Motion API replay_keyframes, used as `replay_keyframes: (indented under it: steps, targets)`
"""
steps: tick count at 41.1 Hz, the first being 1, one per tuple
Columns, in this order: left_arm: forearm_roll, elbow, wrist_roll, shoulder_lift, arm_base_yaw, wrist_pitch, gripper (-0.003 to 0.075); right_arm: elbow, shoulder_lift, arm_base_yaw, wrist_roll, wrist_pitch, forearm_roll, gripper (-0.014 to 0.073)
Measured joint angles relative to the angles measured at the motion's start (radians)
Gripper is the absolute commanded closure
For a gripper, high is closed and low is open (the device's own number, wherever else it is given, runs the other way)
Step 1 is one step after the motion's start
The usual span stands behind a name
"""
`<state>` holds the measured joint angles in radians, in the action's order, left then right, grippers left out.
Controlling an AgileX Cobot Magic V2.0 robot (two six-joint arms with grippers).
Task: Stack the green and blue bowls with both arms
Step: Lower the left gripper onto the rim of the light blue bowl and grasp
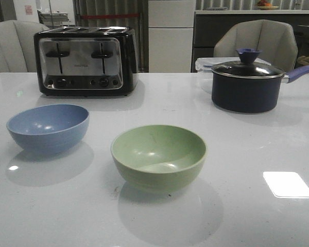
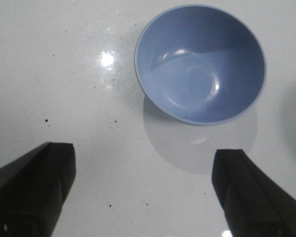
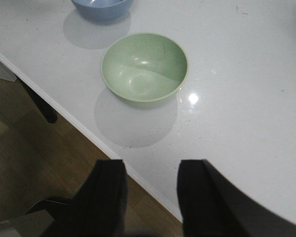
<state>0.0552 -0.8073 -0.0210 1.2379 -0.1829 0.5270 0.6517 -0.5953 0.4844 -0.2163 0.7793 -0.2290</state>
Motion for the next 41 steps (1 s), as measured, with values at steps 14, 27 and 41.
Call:
replay_keyframes:
  steps: [14, 27, 41]
  targets:
    - [0.005, -0.201, 0.000, 0.356, 0.000, -0.041, 0.0105, 0.001, 0.000, 0.000, 0.000, 0.000, 0.000, 0.0211]
    - [0.005, -0.276, -0.001, 0.541, 0.000, -0.144, 0.0220, 0.001, 0.000, 0.000, 0.000, 0.000, 0.000, 0.0211]
    - [0.000, -0.282, -0.001, 0.617, 0.000, -0.196, 0.0485, 0.001, 0.000, 0.000, 0.000, 0.000, 0.000, 0.0211]
